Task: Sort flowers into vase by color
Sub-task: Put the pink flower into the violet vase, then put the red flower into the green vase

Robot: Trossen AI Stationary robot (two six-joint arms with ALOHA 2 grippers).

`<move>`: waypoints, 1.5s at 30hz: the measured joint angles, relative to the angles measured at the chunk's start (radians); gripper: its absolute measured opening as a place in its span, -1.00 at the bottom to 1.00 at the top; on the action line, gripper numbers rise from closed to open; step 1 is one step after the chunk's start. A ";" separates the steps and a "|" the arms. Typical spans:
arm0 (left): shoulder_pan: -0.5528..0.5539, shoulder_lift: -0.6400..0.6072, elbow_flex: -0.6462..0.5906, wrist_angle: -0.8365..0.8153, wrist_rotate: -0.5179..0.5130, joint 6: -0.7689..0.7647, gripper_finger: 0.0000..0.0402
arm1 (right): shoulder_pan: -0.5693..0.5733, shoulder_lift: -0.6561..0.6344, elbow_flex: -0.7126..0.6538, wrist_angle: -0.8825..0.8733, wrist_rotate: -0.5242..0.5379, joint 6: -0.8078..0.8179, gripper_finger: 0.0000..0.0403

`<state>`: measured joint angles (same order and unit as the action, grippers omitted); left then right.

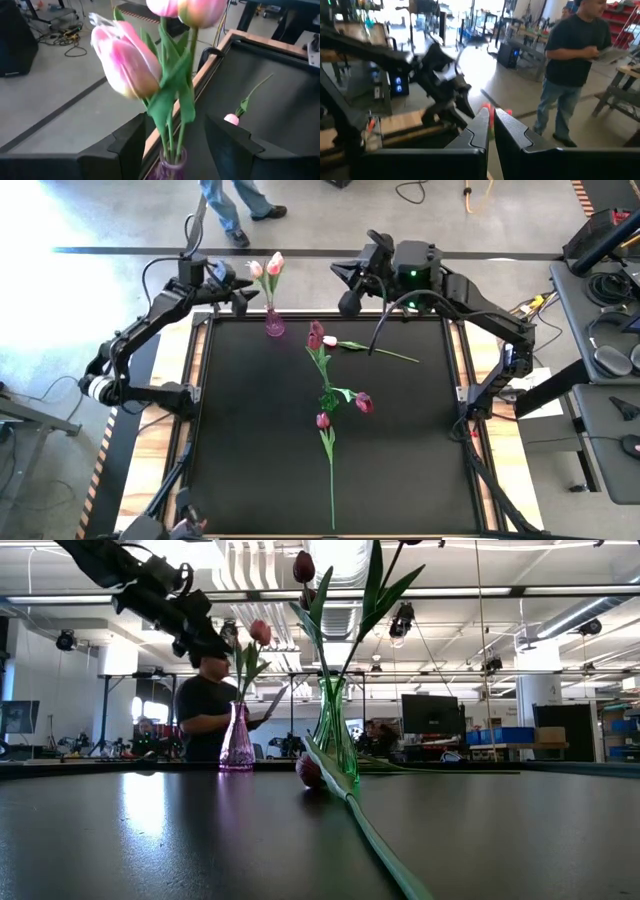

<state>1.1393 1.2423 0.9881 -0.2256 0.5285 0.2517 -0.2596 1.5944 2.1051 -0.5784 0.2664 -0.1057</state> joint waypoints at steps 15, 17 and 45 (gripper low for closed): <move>0.000 -0.348 -0.307 0.051 0.004 -0.101 -0.08 | 0.249 -0.010 0.168 -0.693 0.237 0.399 -0.91; 0.000 -0.404 -0.347 0.059 0.004 -0.132 -0.08 | 0.336 -0.010 0.170 -0.776 0.242 0.575 -0.91; 0.000 -0.602 -0.430 0.084 0.060 -0.289 -0.08 | 0.869 0.506 0.097 -0.733 0.255 1.878 -0.65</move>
<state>1.1388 0.6401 0.5585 -0.1420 0.5888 -0.0375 0.6095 2.1000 2.2021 -1.3119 0.5216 1.7720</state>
